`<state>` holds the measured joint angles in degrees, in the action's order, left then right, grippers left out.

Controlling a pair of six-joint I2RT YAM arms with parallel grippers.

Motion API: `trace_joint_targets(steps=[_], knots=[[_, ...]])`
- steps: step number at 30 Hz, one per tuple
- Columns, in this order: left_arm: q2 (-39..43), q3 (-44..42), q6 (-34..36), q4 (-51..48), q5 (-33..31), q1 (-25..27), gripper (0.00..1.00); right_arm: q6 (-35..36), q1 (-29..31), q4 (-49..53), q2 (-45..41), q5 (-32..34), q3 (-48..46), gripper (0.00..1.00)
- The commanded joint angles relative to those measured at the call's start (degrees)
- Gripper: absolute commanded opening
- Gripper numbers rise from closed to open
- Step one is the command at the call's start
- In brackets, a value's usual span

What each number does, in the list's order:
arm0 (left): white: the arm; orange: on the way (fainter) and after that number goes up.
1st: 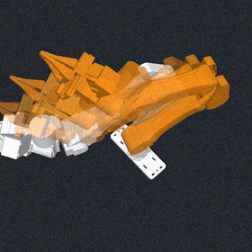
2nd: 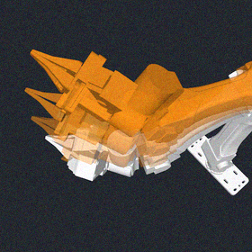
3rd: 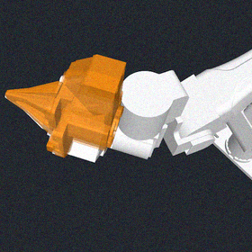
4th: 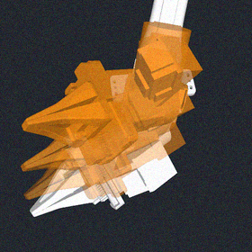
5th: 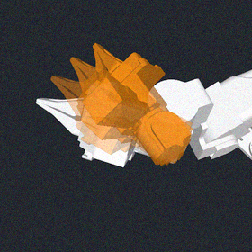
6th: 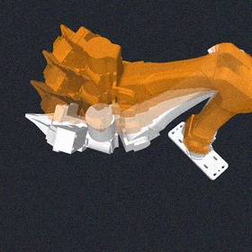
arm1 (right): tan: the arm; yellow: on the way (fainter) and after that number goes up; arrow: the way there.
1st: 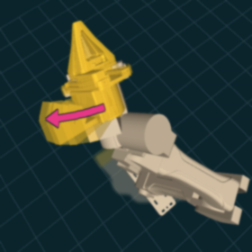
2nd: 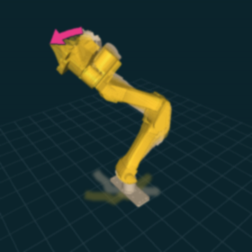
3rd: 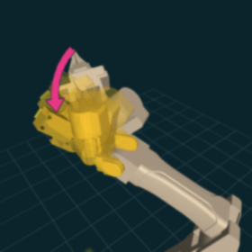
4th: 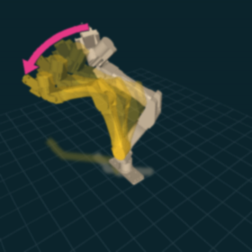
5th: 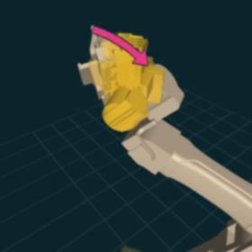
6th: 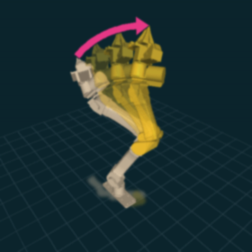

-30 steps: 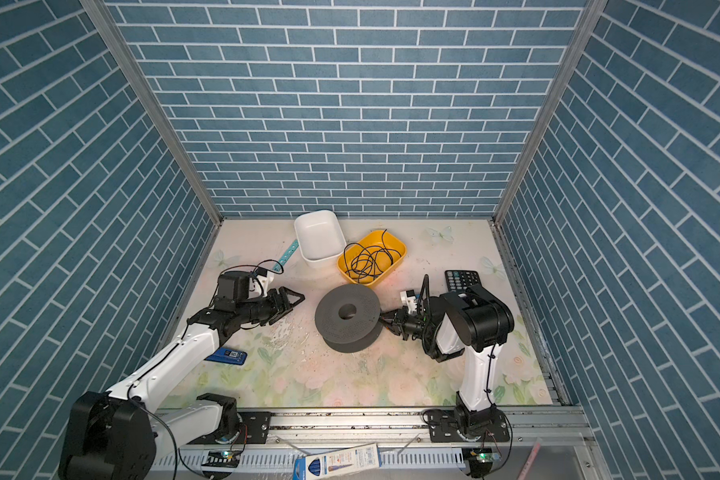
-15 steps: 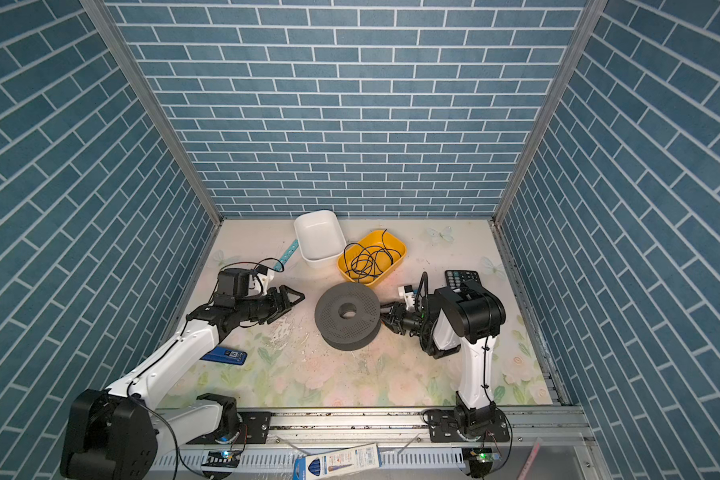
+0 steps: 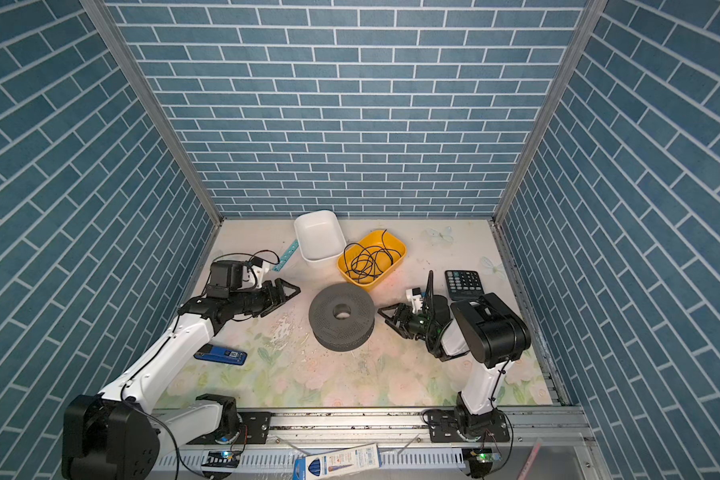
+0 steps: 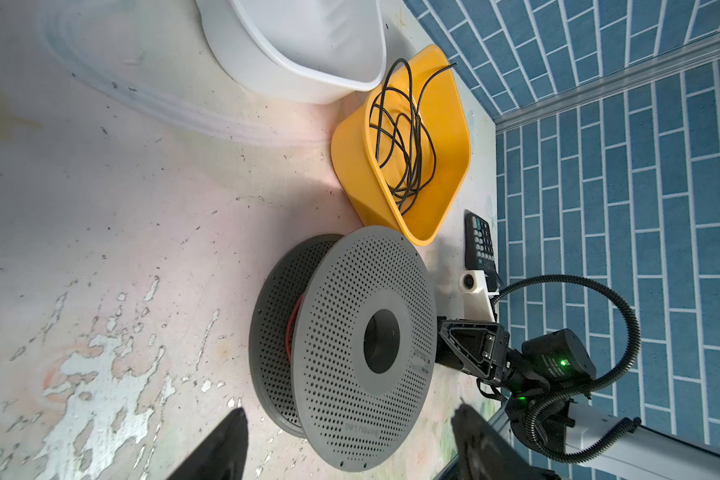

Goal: Wrap the cables

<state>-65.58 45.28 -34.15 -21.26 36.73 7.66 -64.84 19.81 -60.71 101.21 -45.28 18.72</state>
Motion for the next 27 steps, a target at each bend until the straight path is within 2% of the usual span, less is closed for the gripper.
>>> trace_joint_targets(steps=[1,4,7,9,14,16,18,22,27], knots=[[-0.12,3.37,4.52,-4.51,-1.73,-1.13,0.81,4.69,-0.57,10.34,-3.07,3.11,-0.79,0.71],[0.08,6.09,9.05,-7.58,-5.83,-1.42,0.85,5.89,-1.32,14.81,-6.69,4.35,-0.36,0.71],[0.58,8.17,13.04,-9.54,-11.50,-2.07,0.89,9.63,-1.53,23.67,-11.78,6.48,1.99,0.73],[1.10,8.94,15.63,-9.78,-14.61,-2.49,0.99,13.22,-1.62,31.76,-15.92,8.74,4.55,0.75],[0.85,9.08,20.77,-6.78,-20.33,-4.66,1.00,21.77,-1.95,50.95,-24.87,15.12,12.06,0.85],[0.93,7.36,21.15,-3.06,-23.19,-5.99,1.00,24.47,-2.39,55.45,-26.54,16.62,14.69,0.86],[2.09,3.46,23.01,4.63,-26.18,-6.43,1.00,28.19,-2.70,60.91,-27.66,19.95,17.92,0.87],[0.51,-1.06,28.90,14.55,-33.08,-8.65,1.00,37.55,-3.05,72.66,-29.07,31.51,24.95,0.90],[-4.48,-10.27,33.72,34.01,-37.09,-10.16,1.00,45.41,-4.01,72.07,-32.21,44.34,25.32,0.94]])
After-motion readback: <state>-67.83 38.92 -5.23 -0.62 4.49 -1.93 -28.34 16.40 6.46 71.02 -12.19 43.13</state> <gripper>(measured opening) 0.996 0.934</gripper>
